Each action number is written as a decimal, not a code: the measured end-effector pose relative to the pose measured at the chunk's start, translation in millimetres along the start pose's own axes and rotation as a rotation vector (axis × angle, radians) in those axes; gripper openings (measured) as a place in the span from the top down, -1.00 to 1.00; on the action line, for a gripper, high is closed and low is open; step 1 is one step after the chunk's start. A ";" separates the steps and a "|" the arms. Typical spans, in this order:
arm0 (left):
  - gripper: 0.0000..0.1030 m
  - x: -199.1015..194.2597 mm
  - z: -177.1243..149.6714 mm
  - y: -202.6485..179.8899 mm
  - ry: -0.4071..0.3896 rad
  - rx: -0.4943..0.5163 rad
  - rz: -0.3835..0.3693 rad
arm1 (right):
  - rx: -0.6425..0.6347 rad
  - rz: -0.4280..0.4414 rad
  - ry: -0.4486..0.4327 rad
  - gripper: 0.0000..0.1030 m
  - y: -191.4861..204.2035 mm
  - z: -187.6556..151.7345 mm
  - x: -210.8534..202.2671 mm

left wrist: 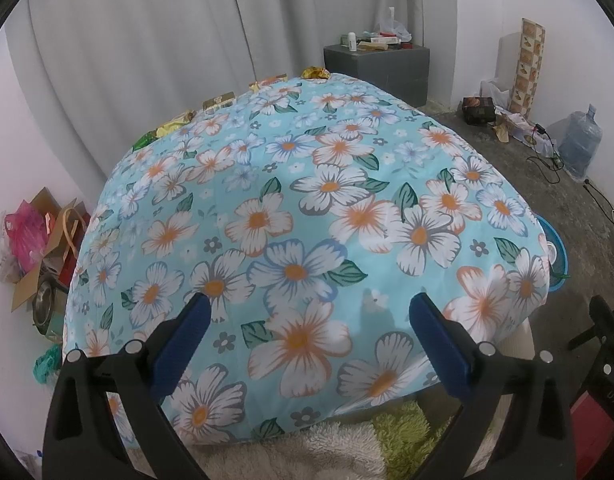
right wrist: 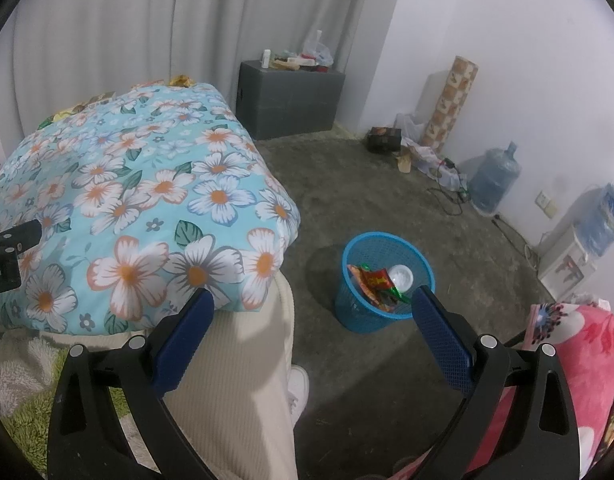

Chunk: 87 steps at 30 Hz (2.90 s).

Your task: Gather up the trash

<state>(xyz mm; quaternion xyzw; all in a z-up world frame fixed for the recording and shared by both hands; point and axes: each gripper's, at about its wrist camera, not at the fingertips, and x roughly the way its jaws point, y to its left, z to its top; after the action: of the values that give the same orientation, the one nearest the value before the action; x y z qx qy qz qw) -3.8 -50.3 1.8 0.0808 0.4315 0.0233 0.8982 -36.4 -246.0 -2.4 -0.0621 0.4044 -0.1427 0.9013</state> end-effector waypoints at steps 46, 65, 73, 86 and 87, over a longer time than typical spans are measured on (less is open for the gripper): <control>-0.89 1.9 0.1 3.8 0.003 0.001 -0.003 | -0.006 -0.003 -0.007 -0.84 6.5 6.3 -1.9; -0.89 3.7 -1.5 5.5 0.009 0.001 -0.005 | -0.008 -0.005 -0.008 -0.84 10.6 7.3 -2.1; -0.89 4.9 -1.1 6.6 0.012 0.001 -0.007 | -0.007 -0.006 -0.008 -0.84 11.5 7.2 -2.2; -0.89 5.4 -3.2 6.1 0.016 0.001 -0.009 | -0.007 -0.007 -0.009 -0.84 12.3 7.0 -2.3; -0.89 5.5 -3.4 6.1 0.016 0.001 -0.009 | -0.006 -0.007 -0.008 -0.84 12.0 8.1 -1.9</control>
<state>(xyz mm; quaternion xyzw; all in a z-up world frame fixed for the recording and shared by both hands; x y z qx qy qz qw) -2.8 -43.3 -3.5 0.0791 0.4392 0.0196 0.8947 -29.1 -234.0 1.7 -0.0670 0.4008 -0.1443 0.9022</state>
